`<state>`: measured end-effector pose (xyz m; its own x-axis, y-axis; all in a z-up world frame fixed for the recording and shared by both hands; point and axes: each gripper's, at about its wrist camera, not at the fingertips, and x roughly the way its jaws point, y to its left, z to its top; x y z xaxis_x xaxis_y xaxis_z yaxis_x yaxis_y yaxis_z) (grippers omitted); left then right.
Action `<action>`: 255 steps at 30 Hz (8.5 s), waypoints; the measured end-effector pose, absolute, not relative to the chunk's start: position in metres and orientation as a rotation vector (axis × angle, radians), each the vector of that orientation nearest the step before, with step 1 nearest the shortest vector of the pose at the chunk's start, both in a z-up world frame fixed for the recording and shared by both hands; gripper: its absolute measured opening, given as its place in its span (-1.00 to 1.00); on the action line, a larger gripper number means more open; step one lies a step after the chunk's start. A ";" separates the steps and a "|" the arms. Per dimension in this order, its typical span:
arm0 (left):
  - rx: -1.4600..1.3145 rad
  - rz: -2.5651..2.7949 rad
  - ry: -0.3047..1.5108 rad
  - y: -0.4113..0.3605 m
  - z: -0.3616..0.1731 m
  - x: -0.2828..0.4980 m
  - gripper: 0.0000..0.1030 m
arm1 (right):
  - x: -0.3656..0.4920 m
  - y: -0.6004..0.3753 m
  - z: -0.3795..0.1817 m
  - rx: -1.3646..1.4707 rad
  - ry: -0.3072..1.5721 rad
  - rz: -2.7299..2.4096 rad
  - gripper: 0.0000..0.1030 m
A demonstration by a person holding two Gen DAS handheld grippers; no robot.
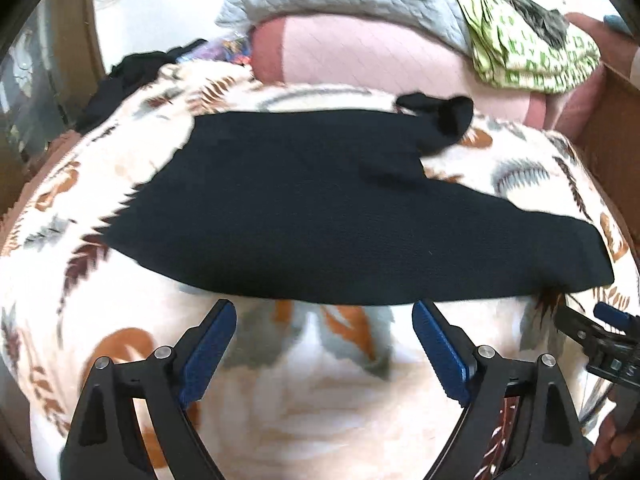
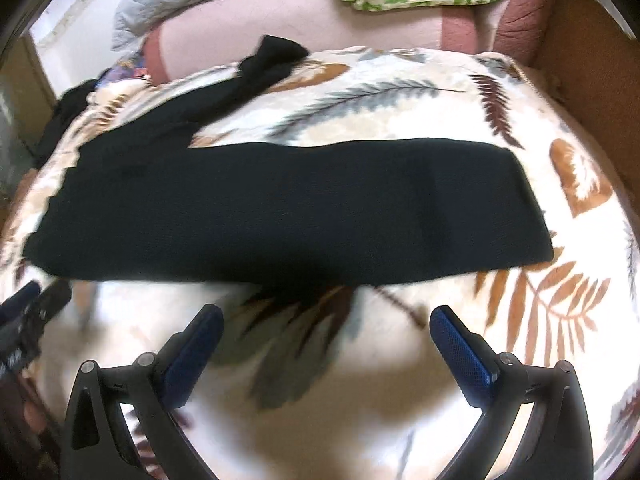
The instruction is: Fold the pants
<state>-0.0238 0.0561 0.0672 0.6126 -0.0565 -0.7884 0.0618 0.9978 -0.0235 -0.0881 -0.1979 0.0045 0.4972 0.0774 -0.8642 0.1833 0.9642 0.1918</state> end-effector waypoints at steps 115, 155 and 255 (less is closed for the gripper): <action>-0.159 0.064 0.946 0.143 0.061 0.091 0.48 | 0.115 -0.358 -0.028 0.667 0.999 -0.121 0.47; 0.463 -0.409 0.878 0.147 0.065 0.183 0.77 | 0.152 -0.214 0.016 -0.078 1.066 0.457 0.46; -0.133 -0.317 0.969 0.165 0.062 -0.028 0.41 | -0.176 -0.365 0.008 0.749 0.982 -0.149 -0.61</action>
